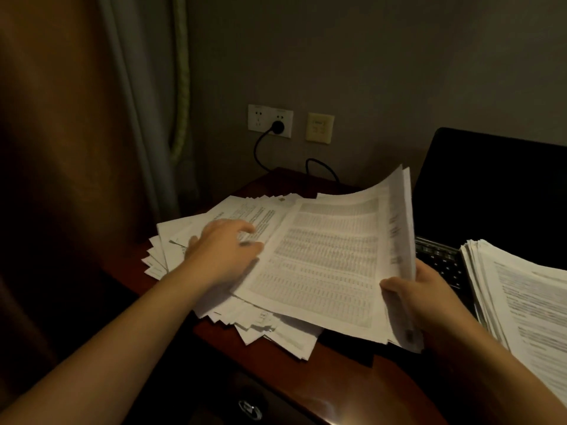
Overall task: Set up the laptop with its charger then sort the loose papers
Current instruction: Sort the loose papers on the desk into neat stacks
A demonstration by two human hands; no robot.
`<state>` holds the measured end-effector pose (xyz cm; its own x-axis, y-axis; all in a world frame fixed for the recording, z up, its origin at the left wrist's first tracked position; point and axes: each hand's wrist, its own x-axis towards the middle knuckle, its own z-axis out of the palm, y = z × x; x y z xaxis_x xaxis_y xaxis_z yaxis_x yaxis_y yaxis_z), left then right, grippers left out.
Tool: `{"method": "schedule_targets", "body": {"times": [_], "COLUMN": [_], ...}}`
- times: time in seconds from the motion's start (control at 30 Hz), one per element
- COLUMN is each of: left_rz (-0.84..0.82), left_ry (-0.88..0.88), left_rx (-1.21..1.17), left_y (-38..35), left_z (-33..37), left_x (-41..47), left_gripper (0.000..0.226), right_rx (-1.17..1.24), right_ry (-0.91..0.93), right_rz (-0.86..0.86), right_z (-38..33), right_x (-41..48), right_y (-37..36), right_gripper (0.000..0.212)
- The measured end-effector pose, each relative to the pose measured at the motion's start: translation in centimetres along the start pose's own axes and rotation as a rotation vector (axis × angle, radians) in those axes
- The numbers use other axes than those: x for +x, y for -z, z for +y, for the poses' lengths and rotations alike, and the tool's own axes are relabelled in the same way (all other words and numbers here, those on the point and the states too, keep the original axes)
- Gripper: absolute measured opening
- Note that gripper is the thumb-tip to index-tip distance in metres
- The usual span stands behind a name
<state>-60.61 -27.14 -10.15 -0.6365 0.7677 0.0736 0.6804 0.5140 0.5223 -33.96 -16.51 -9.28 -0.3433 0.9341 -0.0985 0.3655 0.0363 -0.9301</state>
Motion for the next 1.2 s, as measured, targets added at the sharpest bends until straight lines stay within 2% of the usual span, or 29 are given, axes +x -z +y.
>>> {"method": "schedule_targets", "body": {"times": [0.1,0.2,0.27,0.33,0.47,0.53,0.67,0.87,1.2], "left_rz": [-0.030,-0.062,-0.073,-0.085,-0.005,0.011,0.020,0.222,0.448], "left_ry": [0.233,0.354,0.401,0.431,0.406,0.387,0.379,0.429,0.527], "left_rx": [0.221,0.322,0.278,0.139,-0.288,-0.561,-1.023,-1.532,-1.880], "left_y": [1.7,3.1,3.5,3.7,3.7,3.7,3.7,2.8,2.8], "left_z": [-2.3,-3.0,-3.1,-3.2,-3.5,-3.7,-3.0,-0.1,0.8], "left_x": [2.5,3.7,4.4,4.7,4.4,4.1,3.0,1.7,0.1], "left_gripper": [0.078,0.096,0.099,0.093,0.037,0.024,0.021,0.020,0.009], "right_rx": [-0.098,-0.152,-0.169,-0.173,-0.139,-0.149,-0.129,-0.059,-0.084], "right_ry": [0.034,0.058,0.063,0.061,0.027,0.030,0.060,0.116,0.246], "right_rz": [0.016,-0.010,-0.001,0.008,-0.001,0.002,0.004,0.092,0.129], "right_z": [0.1,0.3,0.4,0.4,0.6,0.8,0.9,0.7,0.9], "right_x": [-0.2,-0.3,-0.4,-0.3,-0.1,0.1,0.0,0.2,0.7], "right_y": [-0.2,-0.5,-0.6,-0.6,-0.6,-0.6,-0.6,0.0,0.0], "right_gripper": [0.022,0.024,0.025,0.025,0.022,0.022,0.020,0.023,0.033]}}
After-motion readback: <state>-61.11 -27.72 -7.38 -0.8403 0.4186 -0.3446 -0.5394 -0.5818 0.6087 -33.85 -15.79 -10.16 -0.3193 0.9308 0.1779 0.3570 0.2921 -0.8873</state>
